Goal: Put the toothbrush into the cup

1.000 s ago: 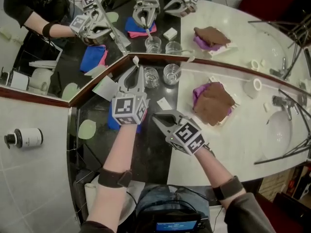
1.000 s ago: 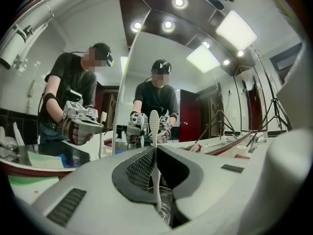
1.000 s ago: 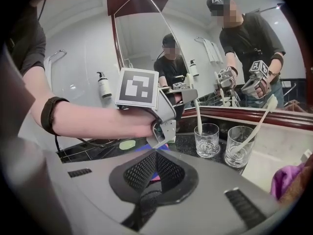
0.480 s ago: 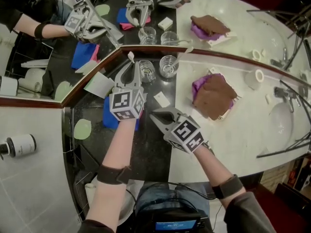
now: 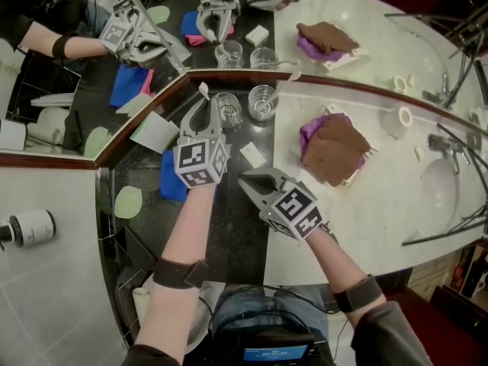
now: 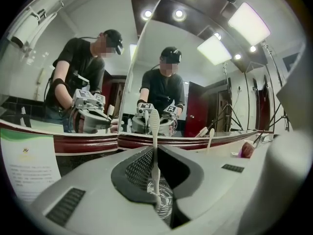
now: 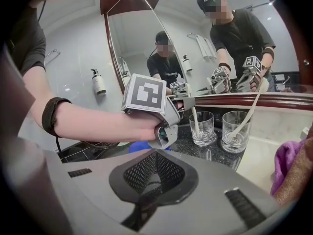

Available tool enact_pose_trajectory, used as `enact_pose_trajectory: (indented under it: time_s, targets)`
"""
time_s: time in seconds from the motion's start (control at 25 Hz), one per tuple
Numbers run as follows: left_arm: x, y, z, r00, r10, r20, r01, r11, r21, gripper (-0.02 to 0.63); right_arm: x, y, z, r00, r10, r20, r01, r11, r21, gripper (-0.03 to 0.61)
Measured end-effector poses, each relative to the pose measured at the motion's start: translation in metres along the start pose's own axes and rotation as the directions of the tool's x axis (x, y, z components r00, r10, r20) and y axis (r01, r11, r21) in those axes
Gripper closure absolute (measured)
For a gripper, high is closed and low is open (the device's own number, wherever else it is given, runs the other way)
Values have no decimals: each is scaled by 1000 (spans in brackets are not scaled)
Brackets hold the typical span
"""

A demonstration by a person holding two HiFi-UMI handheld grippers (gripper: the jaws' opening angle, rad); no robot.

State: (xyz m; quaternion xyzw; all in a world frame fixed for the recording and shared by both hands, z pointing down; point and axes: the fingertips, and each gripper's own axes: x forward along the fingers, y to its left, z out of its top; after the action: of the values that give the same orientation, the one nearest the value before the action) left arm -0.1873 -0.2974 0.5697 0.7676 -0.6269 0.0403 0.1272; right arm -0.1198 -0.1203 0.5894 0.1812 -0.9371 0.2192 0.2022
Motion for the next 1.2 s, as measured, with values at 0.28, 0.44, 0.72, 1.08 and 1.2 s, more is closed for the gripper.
enact_pose_trajectory:
  time_s: [0.28,0.44,0.72,1.08,1.2]
  targets:
    - [-1,3,-4,999,23,-30,-23,1000,8,521,-3,4,2,1000,-3,5,3,1000,-3,561]
    - [-4,3,-5,999,33,-37,-33,999,6,500,-7,3,2,1000,-10,13,10,1000,17,561]
    - [-22,-5,5,998,29,-53,-28,1000,13,500,-19,7,4,999,-30,17,30,999,26,561]
    - [-104,-33,26,992,16,-124,-13,999,29,609,-68,16,17,994,-107,29,106,994,31,561]
    - [-132,-41,29,988,4,-154,2,999,36,609,-91,11,17,988,-150,38,148,988,30,561]
